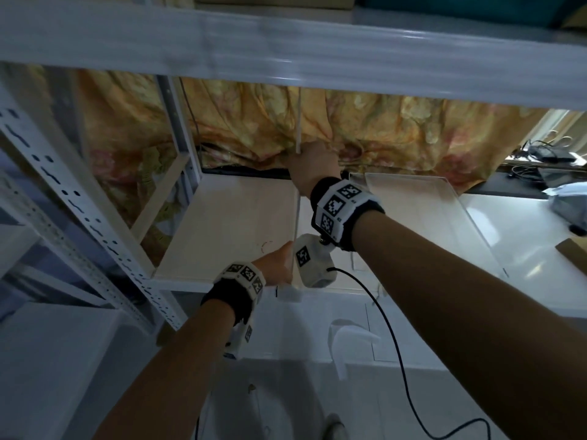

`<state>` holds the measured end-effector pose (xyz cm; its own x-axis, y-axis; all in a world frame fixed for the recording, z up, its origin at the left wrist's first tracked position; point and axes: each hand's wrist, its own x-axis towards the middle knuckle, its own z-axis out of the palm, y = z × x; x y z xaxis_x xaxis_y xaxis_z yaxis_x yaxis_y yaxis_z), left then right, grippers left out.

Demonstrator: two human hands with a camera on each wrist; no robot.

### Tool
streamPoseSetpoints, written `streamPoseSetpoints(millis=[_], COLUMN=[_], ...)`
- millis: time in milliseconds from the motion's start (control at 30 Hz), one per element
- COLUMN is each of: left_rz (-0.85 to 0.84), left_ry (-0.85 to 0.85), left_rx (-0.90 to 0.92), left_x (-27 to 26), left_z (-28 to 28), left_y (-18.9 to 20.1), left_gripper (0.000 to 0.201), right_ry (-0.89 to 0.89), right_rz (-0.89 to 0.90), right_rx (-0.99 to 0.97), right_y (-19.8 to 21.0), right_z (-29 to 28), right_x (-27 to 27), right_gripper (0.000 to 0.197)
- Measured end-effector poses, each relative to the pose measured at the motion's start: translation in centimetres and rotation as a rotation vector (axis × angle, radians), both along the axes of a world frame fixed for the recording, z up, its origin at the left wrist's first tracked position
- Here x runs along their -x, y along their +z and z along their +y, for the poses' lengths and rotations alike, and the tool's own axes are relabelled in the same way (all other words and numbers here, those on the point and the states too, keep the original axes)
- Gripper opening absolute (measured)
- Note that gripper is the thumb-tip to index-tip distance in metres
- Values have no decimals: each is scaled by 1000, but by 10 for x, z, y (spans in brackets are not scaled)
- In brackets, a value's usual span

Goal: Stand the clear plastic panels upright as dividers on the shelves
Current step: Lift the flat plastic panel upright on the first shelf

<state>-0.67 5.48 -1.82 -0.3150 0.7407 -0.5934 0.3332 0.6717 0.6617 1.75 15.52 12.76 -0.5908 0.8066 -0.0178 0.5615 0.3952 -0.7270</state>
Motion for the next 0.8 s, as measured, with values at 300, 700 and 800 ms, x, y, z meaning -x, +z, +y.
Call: streamPoseSetpoints(millis=[300,700,800], left_rz=[137,-307,-341], left_ry=[-60,444,459], left_rx=[-9,-626,-676], left_x=[3,11,9], left_z=[-20,-10,1], left_y=[6,95,106], left_gripper=[59,70,74], right_ry=[33,89,142], right_rz=[30,325,425], right_rx=[118,535,663], right_y=[7,-13,-19], right_z=[4,5,-3], right_x=[-4,-21,-22], right_gripper=[34,69,60])
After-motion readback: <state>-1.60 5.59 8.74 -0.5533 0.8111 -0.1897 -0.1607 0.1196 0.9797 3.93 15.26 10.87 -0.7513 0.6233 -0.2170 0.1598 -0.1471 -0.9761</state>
